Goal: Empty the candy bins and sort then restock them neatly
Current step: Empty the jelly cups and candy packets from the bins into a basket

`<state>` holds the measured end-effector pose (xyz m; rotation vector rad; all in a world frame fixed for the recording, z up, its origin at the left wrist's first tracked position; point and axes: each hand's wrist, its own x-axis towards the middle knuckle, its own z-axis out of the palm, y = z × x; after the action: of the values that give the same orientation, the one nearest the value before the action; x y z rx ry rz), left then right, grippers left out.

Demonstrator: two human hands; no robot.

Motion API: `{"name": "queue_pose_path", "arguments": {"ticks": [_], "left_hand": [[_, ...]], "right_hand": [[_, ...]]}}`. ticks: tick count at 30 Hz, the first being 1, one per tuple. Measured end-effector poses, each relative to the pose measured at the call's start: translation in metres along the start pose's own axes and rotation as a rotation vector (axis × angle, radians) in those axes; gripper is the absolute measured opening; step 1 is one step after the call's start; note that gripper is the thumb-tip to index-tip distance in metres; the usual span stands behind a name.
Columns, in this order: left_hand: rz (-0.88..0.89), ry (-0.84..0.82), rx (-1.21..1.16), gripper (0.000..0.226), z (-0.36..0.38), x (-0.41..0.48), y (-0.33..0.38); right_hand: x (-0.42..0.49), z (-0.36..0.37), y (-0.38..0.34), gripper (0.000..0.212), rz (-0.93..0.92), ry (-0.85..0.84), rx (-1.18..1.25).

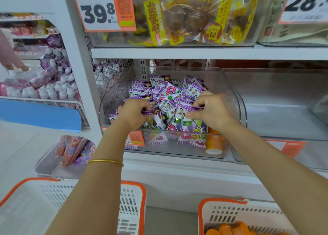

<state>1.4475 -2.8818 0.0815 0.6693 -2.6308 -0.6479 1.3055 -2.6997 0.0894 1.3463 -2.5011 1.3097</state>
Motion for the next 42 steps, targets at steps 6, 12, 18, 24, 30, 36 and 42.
{"name": "queue_pose_path", "arguments": {"ticks": [6,12,18,24,30,36,42], "left_hand": [[0.036,0.176,-0.081,0.019,-0.004,-0.001,0.003],[0.086,0.336,-0.188,0.015,-0.014,0.004,0.018],[0.154,0.414,-0.209,0.011,-0.021,-0.011,0.048],[0.355,0.477,-0.219,0.004,-0.032,-0.051,0.096],[0.496,0.477,-0.266,0.003,-0.010,-0.090,0.152],[0.725,0.297,-0.291,0.016,0.060,-0.138,0.212],[0.526,-0.127,-0.338,0.013,0.192,-0.187,0.216]], "right_hand": [[0.001,-0.002,0.004,0.023,-0.051,0.121,0.066],[0.007,-0.026,-0.011,0.023,-0.177,0.265,0.105],[-0.010,-0.057,-0.024,0.024,-0.274,0.308,0.076],[-0.052,-0.096,-0.031,0.025,-0.333,0.399,0.028],[-0.125,-0.153,-0.027,0.025,-0.313,0.480,-0.090],[-0.252,-0.198,0.013,0.020,-0.033,0.497,-0.130],[-0.337,-0.175,0.104,0.020,0.371,0.340,-0.076]]}}
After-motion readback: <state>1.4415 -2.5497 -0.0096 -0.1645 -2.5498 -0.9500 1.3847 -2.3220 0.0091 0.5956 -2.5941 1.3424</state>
